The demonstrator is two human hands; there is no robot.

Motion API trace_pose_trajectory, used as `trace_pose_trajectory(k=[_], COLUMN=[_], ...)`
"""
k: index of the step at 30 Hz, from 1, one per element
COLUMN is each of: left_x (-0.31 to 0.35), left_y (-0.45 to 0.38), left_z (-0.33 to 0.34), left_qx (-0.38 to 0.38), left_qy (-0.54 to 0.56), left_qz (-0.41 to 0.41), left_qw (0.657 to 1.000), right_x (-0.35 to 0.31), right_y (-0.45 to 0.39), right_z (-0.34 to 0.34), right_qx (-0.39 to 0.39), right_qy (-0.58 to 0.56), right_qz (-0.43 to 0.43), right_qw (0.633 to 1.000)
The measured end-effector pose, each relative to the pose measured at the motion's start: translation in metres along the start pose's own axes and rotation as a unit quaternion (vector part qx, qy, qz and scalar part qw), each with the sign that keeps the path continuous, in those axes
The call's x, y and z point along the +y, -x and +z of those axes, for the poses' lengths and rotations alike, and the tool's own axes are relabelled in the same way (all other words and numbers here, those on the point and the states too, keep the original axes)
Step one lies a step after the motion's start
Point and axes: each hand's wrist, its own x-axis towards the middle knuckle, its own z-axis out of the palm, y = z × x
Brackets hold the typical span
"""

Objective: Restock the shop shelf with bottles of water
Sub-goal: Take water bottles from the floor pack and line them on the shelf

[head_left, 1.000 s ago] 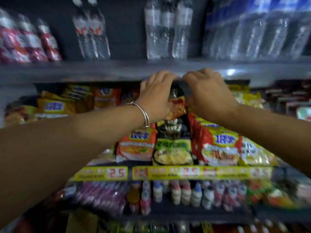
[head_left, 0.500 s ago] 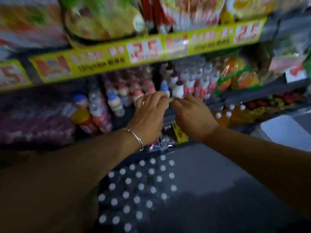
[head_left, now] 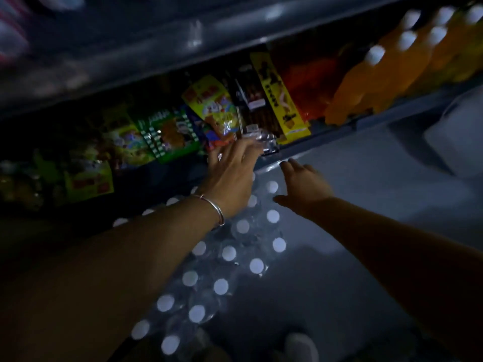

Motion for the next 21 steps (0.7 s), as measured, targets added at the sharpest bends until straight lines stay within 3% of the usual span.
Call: trace_pose_trajectory(k=[9, 16, 21], left_x=[-0.035, -0.047, -0.036], left_y=[-0.01, -0.016, -0.022], left_z=[0.087, 0.102, 0.079], left_qx=[-0.041, -0.05, -0.068], left_qy=[0.025, 0.008, 0.002], left_qz=[-0.011, -0.014, -0.005], left_qw=[0.999, 0.999, 0.998], right_x=[0.016, 0.019, 0.027], right_y=[-0.066, -0.078, -0.065], right_z=[0.098, 0.106, 0.065], right_qx=[-0.094, -0.026, 0.01], right_qy=[-0.252, -0.278, -0.27], right_qz=[0.088, 0.086, 0.074], right_qw=[0.959, 0.956, 0.96])
